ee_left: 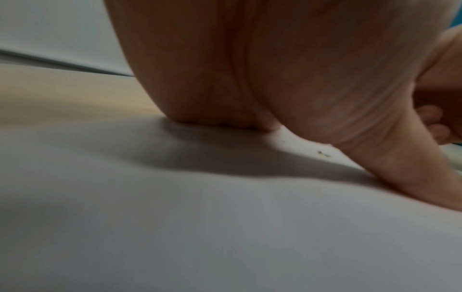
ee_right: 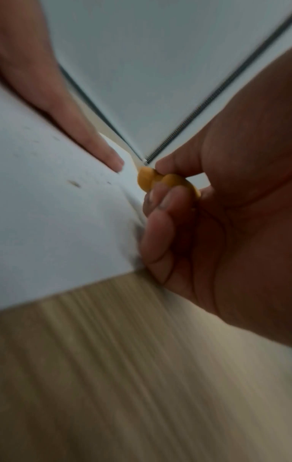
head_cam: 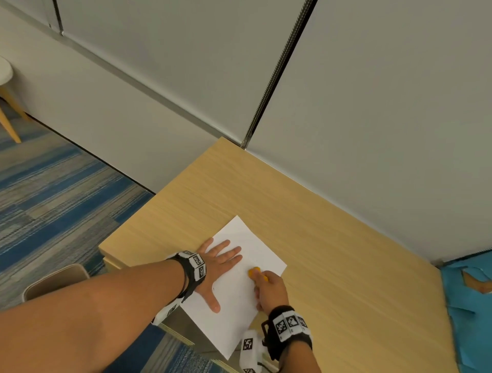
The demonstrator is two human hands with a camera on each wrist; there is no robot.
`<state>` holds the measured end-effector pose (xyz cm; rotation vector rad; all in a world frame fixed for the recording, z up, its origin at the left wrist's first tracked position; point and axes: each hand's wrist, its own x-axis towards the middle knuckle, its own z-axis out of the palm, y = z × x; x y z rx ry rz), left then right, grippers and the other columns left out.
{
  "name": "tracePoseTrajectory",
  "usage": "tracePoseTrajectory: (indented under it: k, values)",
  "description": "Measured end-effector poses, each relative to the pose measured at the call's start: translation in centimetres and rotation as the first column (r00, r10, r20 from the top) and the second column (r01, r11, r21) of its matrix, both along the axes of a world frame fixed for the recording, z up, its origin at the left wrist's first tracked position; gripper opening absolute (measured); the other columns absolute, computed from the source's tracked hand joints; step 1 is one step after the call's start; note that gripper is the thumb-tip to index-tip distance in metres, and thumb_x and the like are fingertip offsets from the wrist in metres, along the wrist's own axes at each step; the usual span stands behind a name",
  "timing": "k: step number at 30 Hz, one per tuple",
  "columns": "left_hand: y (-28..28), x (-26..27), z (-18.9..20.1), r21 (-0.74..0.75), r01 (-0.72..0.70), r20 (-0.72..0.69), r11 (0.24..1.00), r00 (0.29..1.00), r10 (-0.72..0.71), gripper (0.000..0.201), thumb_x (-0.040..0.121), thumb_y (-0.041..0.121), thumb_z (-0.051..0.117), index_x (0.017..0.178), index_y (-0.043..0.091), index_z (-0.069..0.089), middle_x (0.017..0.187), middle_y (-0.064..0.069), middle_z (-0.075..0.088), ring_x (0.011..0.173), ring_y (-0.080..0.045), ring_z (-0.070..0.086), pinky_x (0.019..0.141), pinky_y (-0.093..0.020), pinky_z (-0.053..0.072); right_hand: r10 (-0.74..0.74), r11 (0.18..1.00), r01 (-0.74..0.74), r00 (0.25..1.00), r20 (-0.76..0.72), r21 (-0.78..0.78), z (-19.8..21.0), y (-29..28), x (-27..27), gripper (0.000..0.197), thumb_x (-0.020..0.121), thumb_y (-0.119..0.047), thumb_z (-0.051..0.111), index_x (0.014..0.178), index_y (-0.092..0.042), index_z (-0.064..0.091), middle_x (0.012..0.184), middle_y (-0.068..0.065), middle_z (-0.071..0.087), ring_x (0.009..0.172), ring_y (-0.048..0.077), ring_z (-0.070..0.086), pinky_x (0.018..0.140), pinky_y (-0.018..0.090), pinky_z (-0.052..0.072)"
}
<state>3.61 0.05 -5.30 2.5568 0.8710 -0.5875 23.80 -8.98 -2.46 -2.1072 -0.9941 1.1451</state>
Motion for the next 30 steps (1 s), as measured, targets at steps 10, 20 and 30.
tracePoseTrajectory:
  k: [10, 20, 30]
  values:
    - [-2.2, 1.1, 4.4, 0.039, 0.216, -0.013, 0.976, 0.976, -0.216, 0.088, 0.103, 0.042, 0.056, 0.166, 0.02, -0.002, 0.173, 0.003, -0.014, 0.158, -0.023, -0.018, 0.125, -0.055, -0.015, -0.214, 0.962, 0.255, 0.926, -0.31, 0.1, 1.9, -4.0, 4.1, 0.032, 0.102, -0.025, 0.061, 0.076, -0.006, 0.054, 0.069, 0.017, 0.054, 0.044, 0.018, 0.041, 0.047, 0.024, 0.03]
    - [-6.3, -6.8, 5.4, -0.426, -0.447, 0.396, 0.787, 0.69, 0.606, 0.022, 0.105, 0.028, 0.058, 0.124, 0.03, 0.069, 0.109, 0.009, 0.076, 0.091, 0.001, 0.073, 0.09, -0.024, 0.058, -0.134, 0.98, 0.153, 0.981, -0.142, 0.127, 0.3, -5.2, 5.5, 0.019, 0.095, -0.024, 0.07, 0.077, -0.018, 0.07, 0.065, -0.003, 0.057, 0.054, 0.013, 0.049, 0.047, 0.023, 0.039]
    - [-9.6, -8.3, 4.2, -0.657, -0.492, 0.322, 0.572, 0.503, 0.802, 0.02, 0.103, 0.021, 0.061, 0.118, 0.033, 0.065, 0.086, 0.002, 0.079, 0.077, -0.013, 0.076, 0.084, -0.028, 0.059, -0.067, 0.99, 0.089, 0.979, -0.192, 0.112, -0.1, -4.6, 3.8, 0.011, 0.097, -0.014, 0.067, 0.101, -0.006, 0.073, 0.068, 0.004, 0.057, 0.051, 0.014, 0.053, 0.043, 0.022, 0.039]
